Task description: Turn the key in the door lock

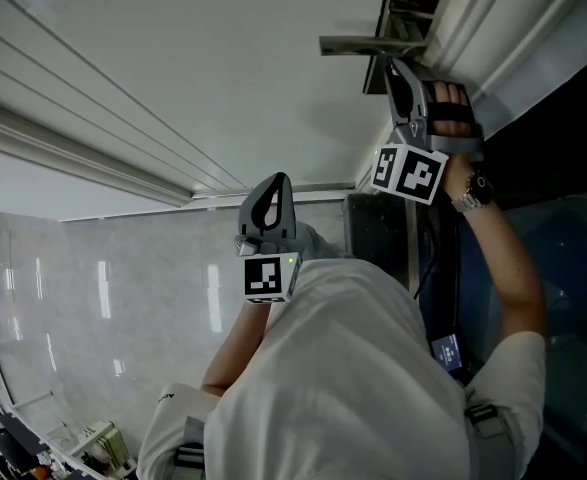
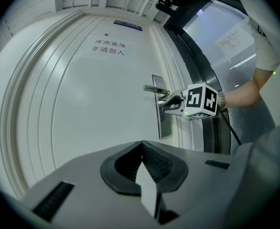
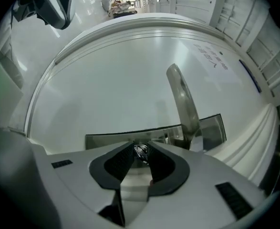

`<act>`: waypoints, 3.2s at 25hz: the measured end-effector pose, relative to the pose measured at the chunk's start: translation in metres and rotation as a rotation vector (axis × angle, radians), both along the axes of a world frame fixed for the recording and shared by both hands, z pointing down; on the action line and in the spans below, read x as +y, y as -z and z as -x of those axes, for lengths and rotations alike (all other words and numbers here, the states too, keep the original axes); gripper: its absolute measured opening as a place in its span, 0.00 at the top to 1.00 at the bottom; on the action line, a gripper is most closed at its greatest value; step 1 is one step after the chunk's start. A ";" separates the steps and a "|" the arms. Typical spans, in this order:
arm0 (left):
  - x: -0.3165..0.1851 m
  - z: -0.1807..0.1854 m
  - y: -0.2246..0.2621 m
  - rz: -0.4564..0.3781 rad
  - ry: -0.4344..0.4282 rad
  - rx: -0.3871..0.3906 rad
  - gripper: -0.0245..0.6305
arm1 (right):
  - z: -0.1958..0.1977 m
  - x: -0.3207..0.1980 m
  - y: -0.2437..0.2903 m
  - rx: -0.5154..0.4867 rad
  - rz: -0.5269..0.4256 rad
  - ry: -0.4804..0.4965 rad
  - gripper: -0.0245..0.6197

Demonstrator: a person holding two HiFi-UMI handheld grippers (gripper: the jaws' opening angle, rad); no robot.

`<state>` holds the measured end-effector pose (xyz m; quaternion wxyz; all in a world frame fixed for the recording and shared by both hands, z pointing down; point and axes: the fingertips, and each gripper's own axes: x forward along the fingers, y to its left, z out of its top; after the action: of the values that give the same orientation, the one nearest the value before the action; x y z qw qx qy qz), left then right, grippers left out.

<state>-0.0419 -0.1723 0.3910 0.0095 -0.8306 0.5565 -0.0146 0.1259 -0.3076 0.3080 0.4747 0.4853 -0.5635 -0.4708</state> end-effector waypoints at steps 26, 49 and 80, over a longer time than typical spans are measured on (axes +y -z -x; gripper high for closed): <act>-0.004 -0.005 -0.004 0.019 0.009 -0.014 0.95 | -0.006 -0.002 0.017 -0.751 -0.002 -0.023 0.85; -0.002 -0.010 -0.001 0.012 0.002 -0.031 0.95 | -0.014 -0.001 0.025 -1.135 0.028 0.009 0.94; -0.009 -0.014 -0.010 0.028 0.000 -0.040 0.95 | -0.038 -0.005 0.008 -2.560 0.415 0.073 0.94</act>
<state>-0.0279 -0.1815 0.4012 0.0092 -0.8303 0.5559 -0.0391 0.1637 -0.3130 0.3002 -0.3452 0.4899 -0.6889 0.4077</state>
